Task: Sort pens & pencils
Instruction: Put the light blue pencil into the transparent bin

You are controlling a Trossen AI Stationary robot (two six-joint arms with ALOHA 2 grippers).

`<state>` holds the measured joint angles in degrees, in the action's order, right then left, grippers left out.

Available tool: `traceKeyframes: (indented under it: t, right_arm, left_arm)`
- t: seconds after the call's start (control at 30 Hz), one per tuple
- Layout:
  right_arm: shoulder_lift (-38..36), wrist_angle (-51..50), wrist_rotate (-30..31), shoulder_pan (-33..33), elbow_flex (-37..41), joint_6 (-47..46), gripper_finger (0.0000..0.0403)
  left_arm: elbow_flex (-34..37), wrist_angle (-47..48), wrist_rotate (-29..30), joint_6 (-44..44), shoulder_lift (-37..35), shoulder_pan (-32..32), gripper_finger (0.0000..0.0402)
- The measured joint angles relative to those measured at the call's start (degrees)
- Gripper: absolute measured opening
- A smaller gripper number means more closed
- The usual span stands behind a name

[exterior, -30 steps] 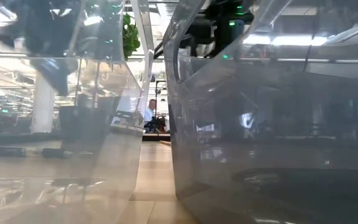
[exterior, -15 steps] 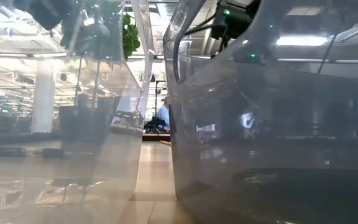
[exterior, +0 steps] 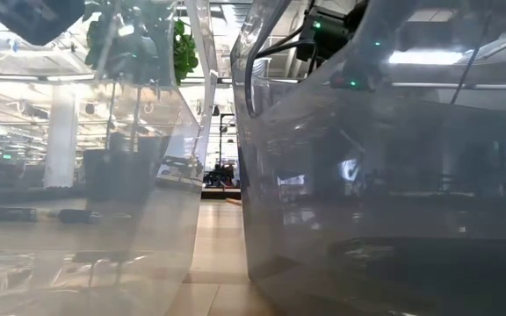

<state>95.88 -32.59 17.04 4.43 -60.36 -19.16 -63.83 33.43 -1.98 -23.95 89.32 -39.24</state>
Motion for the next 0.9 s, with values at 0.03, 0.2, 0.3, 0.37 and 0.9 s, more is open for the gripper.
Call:
traceKeyframes:
  t: [0.03,0.2,0.3,0.37,0.9]
  right_arm:
    - [0.00,0.12,0.00,0.11,-0.02,0.02,0.0083]
    - [0.00,0.10,-0.01,0.10,-0.02,-0.46,0.0083]
    - [0.00,0.26,-0.02,0.10,-0.02,-0.79,0.0083]
    - [0.00,0.09,-0.08,0.10,-0.02,-0.79,0.0083]
    - [0.00,1.37,-0.46,-0.27,-0.02,-1.86,0.0083]
  left_arm:
    - [-0.66,0.34,-0.96,-0.55,0.90,-0.17,0.0000]
    - [-2.75,1.06,-3.90,-3.98,3.66,-0.90,0.0000]
    - [-2.82,2.18,-4.29,-6.41,3.75,-1.00,0.0000]
    - [-2.78,2.30,-5.23,-7.05,3.76,-0.98,0.0000]
    - [-2.78,6.68,-6.26,-6.46,3.74,-1.29,0.0000]
